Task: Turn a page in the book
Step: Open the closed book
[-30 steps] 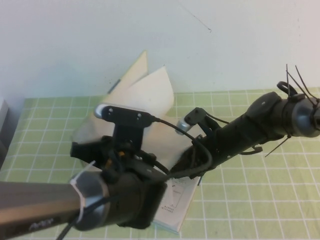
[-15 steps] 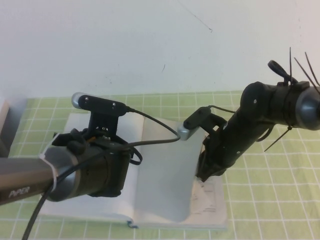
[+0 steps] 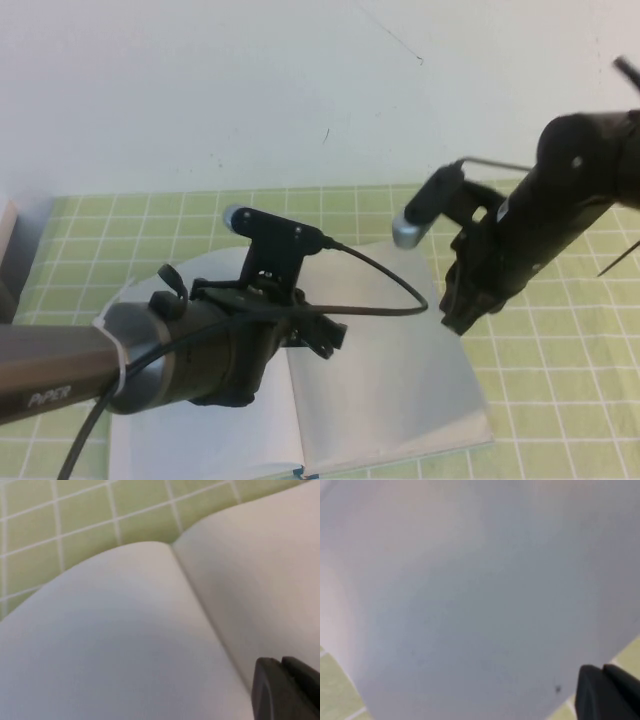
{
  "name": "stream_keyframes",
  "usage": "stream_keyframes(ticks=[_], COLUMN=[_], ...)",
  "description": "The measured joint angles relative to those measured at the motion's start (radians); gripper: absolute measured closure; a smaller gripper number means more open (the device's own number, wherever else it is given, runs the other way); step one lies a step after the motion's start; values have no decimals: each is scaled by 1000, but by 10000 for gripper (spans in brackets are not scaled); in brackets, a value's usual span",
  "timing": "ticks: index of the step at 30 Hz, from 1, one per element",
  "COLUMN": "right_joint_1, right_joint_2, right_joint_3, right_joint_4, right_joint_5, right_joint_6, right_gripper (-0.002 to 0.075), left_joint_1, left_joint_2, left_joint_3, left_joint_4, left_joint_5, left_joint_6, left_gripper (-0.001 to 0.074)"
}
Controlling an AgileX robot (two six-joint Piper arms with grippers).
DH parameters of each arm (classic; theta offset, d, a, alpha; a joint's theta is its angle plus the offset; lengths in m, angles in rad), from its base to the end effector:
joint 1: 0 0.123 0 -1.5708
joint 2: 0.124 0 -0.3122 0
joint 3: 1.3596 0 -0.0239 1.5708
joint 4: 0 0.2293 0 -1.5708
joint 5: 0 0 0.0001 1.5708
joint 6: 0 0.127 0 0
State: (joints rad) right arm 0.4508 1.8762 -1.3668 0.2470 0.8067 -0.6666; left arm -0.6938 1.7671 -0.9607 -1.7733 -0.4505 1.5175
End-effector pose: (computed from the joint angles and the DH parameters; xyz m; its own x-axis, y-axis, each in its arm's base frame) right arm 0.3436 0.1912 0.2176 -0.5128 -0.7666 -0.3863 -0.8263 0.5629 -0.0202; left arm 0.3154 -0.1920 0.2025 -0.6356 0.2063 -0.7439 0.1868 0.9761 0.1112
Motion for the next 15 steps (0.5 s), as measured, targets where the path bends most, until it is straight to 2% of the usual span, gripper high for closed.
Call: stream_keyframes(ticks=[5, 15], right_joint_1=[0, -3], right_joint_2=[-93, 11], right_joint_3=[0, 2], right_joint_4=[19, 43], right_joint_5=[14, 42], right_joint_6=[-2, 8], right_gripper=[728, 728], left_joint_1=[0, 0], left_joint_2=[-32, -269], left_joint_3=[42, 303], left_joint_4=[12, 15], left_joint_5=[113, 125], left_joint_6=[-70, -201], left_gripper=[738, 738])
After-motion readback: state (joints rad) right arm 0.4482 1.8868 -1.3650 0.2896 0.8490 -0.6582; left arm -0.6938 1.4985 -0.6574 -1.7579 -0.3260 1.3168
